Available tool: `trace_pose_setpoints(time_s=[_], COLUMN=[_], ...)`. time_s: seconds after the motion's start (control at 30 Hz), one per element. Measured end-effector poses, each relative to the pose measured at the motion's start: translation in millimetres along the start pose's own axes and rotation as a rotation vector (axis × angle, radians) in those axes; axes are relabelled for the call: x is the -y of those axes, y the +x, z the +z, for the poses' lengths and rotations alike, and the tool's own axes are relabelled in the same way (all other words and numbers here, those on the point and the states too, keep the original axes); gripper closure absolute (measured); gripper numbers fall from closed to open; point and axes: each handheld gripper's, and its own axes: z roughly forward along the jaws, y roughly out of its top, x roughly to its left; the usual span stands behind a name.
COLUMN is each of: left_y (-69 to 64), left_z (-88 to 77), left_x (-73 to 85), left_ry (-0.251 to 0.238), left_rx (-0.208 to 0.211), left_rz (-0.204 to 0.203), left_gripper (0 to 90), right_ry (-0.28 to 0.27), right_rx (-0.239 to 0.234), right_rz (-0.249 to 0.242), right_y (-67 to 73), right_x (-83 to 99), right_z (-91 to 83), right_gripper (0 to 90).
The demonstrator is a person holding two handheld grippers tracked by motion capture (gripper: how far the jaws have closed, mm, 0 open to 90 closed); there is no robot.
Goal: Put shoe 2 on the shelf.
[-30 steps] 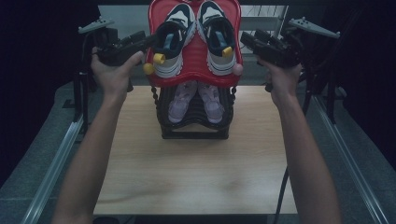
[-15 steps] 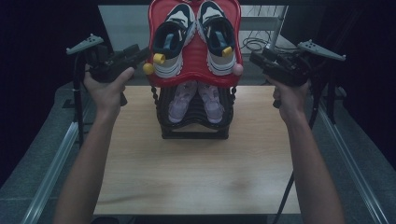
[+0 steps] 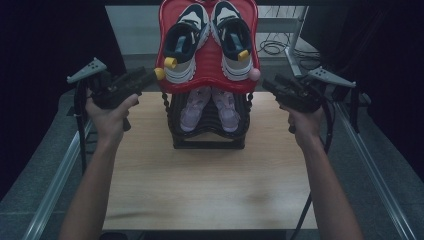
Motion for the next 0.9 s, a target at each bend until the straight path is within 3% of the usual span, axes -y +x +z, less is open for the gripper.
trace_pose_setpoints(time_s=[0.37, 0.73, 0.8, 0.9], left_y=[8.3, 11.6, 11.3, 10.0], left_z=[1.9, 0.5, -1.6, -4.7], left_x=[55.8, 107.7, 117.0, 130.0], left_ry=[0.088, 0.165, 0.182, 0.208], left_rx=[-0.012, 0.004, 0.022, 0.021], left_rz=[-0.006, -0.029, -0.037, -0.02], left_gripper=[45.7, 45.8, 45.8, 45.8], right_ry=[0.038, 0.064, 0.062, 0.078], right_rx=[-0.017, -0.034, -0.033, -0.03], right_rz=[0.013, 0.071, 0.081, 0.082], right_y=[1.9, -1.0, -1.1, -0.8], right_x=[41.2, 87.8, 95.7, 110.4], right_z=[2.9, 0.7, -0.9, -2.7], right_gripper=[40.1, 40.4, 40.6, 40.8])
